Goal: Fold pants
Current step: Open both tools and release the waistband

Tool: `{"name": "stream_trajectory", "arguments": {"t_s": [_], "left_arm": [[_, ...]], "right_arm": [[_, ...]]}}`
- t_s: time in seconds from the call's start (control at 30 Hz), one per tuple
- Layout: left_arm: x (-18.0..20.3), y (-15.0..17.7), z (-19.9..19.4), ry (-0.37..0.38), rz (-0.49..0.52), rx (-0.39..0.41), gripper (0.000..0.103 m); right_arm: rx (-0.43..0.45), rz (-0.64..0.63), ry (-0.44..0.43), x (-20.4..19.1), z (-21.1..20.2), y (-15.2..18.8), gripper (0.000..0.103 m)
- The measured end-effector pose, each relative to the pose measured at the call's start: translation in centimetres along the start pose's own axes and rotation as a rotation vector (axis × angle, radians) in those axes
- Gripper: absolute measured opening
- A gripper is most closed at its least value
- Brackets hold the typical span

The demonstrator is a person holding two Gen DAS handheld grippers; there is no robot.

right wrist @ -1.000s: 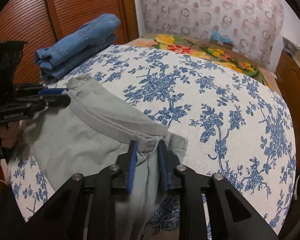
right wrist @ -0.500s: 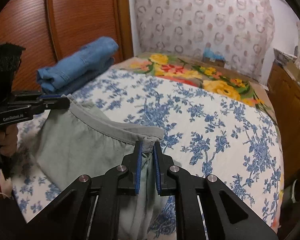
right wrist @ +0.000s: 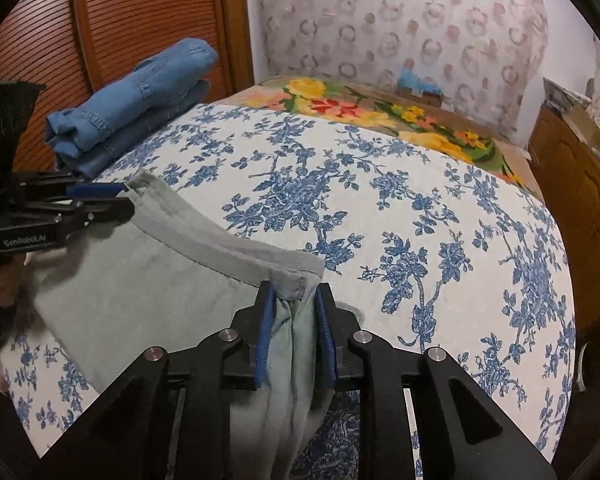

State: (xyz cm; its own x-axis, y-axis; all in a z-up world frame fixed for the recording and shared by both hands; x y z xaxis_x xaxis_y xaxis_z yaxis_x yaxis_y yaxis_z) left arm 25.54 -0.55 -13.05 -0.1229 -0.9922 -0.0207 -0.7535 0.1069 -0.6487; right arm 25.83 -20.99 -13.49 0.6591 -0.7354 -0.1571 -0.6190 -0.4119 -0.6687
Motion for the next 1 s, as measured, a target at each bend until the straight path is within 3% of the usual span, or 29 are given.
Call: {"name": "stream_trajectory", "arguments": {"t_s": [0.2,0.5,1.0], "left_arm": [[0.2,0.3,0.1,-0.021,0.017,0.009,0.034],[0.6,0.5,0.3,-0.047,0.049,0.034,0.04],[0.6,0.5,0.3,-0.035,0.047,0.032,0.044]], "right_arm": [[-0.005,0.04,0.026,0.4,-1.1,0.6,0.043],[-0.03,0.114,0.054,0.8,-1.5,2.6,0.046],[-0.021,0.13,0.069,1.4,-0.4,1.9,0.051]]}}
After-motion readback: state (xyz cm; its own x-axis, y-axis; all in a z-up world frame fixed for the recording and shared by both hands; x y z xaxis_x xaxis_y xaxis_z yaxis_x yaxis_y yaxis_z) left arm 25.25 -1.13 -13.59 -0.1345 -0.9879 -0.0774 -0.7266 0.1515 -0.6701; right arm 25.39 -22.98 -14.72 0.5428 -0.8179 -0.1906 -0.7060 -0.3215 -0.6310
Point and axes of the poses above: each gripper's, at about its wrist camera, not at the fingertips, and z roughly the way its jaws point, x to its right, y to its underside, the point moved 7 cm from there along z, roughly the way its jaws point, and after that the axes turned 10 degrees about -y, right-handed, at the moved point
